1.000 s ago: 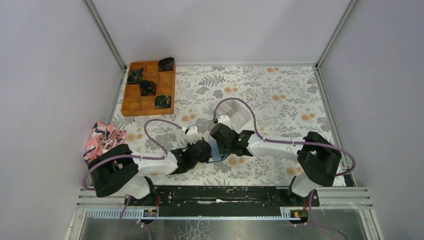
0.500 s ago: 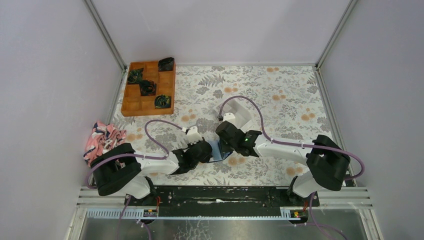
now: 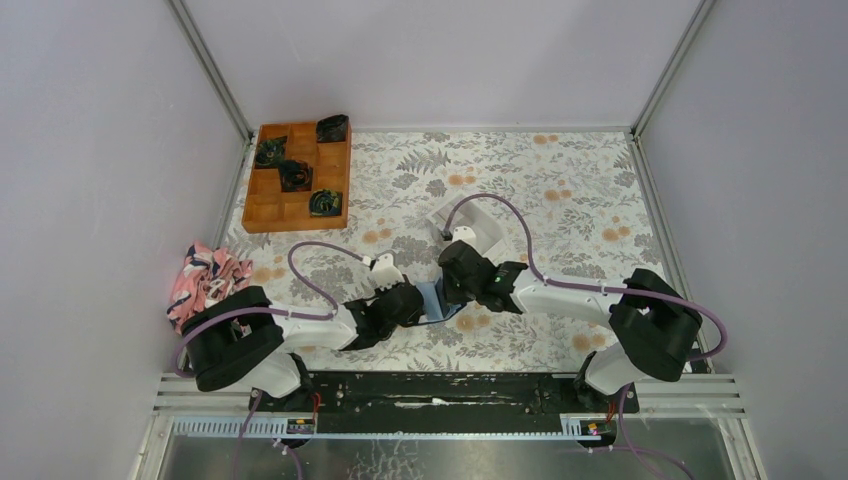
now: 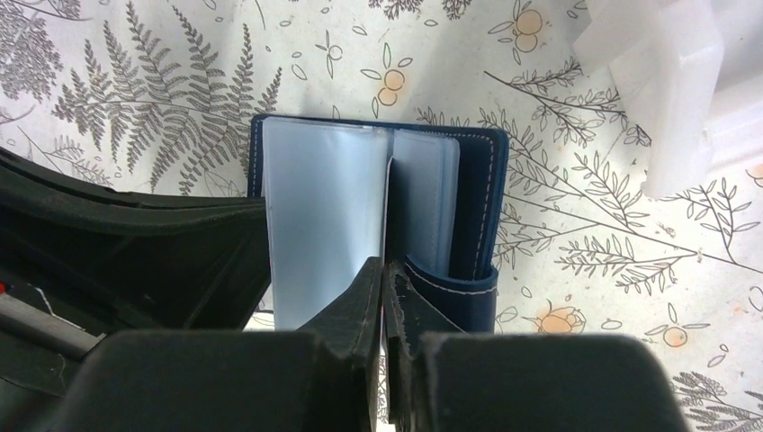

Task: Put the credit cards into the card holder
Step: Open the card holder at the center of the board, then insert the credit card into the card holder.

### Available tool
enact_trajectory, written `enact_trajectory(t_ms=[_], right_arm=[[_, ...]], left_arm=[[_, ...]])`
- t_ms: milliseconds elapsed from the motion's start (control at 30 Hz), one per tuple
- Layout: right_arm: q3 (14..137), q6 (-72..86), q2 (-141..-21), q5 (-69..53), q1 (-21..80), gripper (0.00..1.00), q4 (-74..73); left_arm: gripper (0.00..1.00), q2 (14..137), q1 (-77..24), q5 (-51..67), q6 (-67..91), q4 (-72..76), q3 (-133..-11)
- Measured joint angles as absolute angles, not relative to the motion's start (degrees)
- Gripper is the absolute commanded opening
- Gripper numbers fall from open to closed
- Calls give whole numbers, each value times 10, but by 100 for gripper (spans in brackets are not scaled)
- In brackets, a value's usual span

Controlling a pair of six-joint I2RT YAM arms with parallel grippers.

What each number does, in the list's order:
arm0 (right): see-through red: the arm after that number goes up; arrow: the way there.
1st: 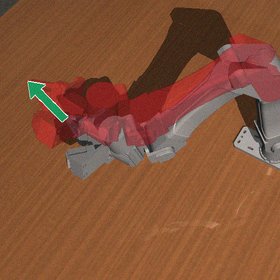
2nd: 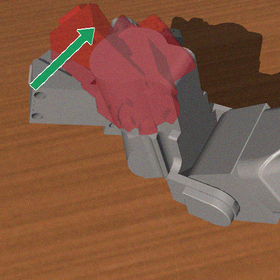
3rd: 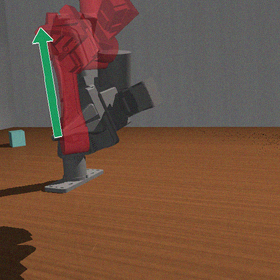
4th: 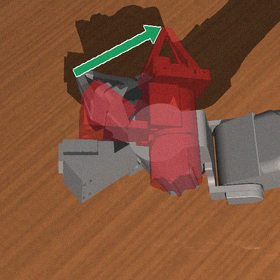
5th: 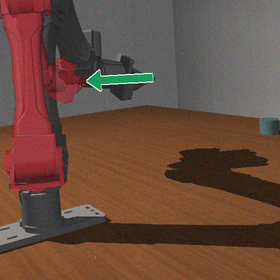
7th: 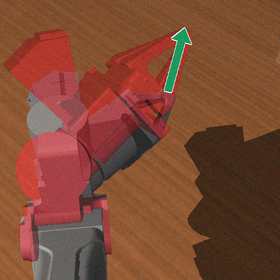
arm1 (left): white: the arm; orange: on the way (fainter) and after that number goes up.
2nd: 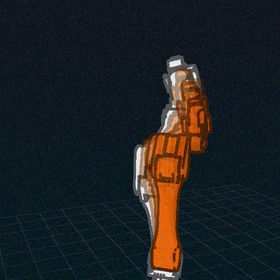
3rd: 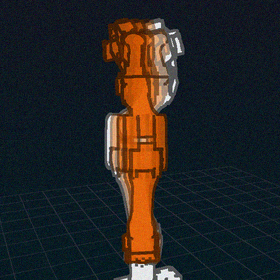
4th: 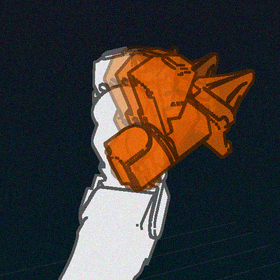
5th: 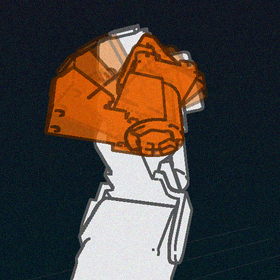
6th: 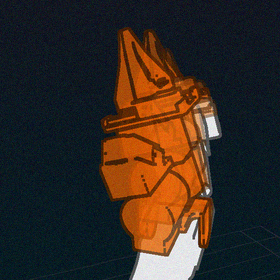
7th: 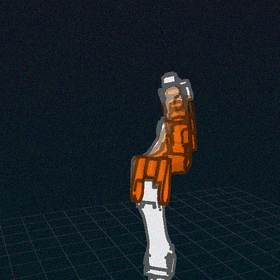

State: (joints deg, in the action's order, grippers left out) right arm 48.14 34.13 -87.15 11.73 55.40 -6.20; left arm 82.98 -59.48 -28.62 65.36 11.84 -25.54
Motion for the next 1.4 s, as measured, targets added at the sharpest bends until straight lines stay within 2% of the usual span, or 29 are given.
enact_trajectory(t_ms=[200, 800, 1400], right_arm=[[470, 345, -872, 101, 542, 0, -32], [420, 348, -865, 90, 514, 0, 53], [379, 350, -863, 78, 514, 0, 72]], left_arm=[[0, 830, -595, -288, 660, 128, -250], [0, 828, -609, -307, 716, 150, -228], [0, 841, -632, -351, 784, 152, -220]])
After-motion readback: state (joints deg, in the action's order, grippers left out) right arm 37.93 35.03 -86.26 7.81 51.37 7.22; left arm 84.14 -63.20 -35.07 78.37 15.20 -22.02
